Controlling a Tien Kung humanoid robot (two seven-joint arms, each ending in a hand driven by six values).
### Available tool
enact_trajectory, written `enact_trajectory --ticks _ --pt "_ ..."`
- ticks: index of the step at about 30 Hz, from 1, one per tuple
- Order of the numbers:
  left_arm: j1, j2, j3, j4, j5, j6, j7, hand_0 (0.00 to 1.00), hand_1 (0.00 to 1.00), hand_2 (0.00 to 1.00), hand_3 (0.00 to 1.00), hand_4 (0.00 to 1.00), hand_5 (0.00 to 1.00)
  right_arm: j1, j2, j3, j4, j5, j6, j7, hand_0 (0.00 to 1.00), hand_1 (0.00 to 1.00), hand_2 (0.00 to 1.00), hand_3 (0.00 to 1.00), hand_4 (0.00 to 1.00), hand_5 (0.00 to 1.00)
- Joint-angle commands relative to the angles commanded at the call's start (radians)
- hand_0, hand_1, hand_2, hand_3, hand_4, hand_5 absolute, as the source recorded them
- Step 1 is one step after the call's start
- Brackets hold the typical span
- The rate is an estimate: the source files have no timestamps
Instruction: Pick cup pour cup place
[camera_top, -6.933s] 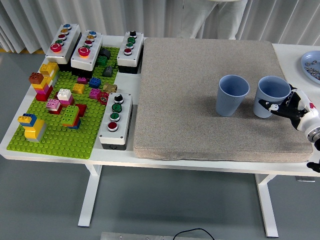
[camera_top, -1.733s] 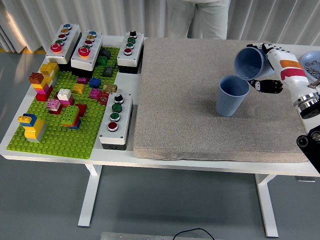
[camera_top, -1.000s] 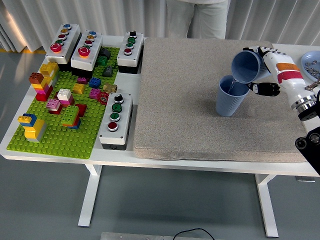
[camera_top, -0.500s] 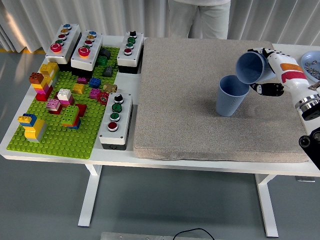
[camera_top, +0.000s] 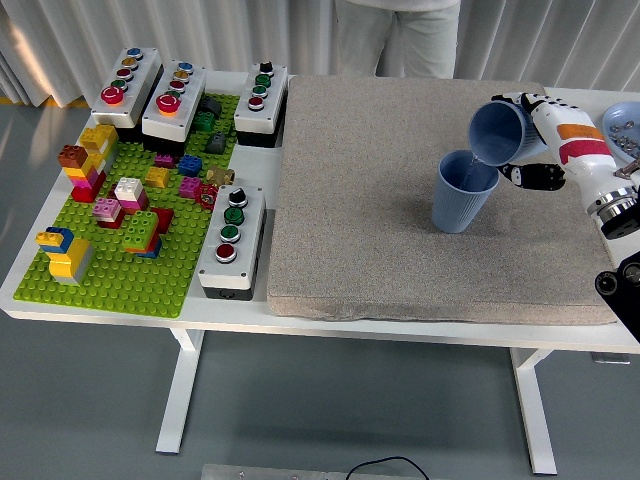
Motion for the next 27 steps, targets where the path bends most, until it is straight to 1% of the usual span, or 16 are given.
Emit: enact_trajectory --ticks 9,21,27 --pt "-0.001 0.0 -0.001 0.0 0.002 0.0 0.001 0.726 0.781 0.823 0.692 0.508 0.949 0.011 -0.019 -0.031 0.019 -0.02 -0.025 -0.005 0.811 0.628 0.524 0.548 0.606 0.002" --pt "0.001 0.0 -0.002 0.0 0.003 0.0 0.001 0.726 0.782 0.823 0.693 0.508 0.95 0.018 -0.025 -0.049 0.005 -0.018 -0.037 0.002 0.815 0.627 0.523 0.546 0.604 0.002" --pt "0.0 0.0 -0.004 0.0 0.005 0.001 0.002 0.726 0.782 0.823 0.693 0.508 0.951 0.022 -0.037 -0.06 0.008 -0.021 -0.037 0.001 0.816 0.627 0.522 0.544 0.601 0.002"
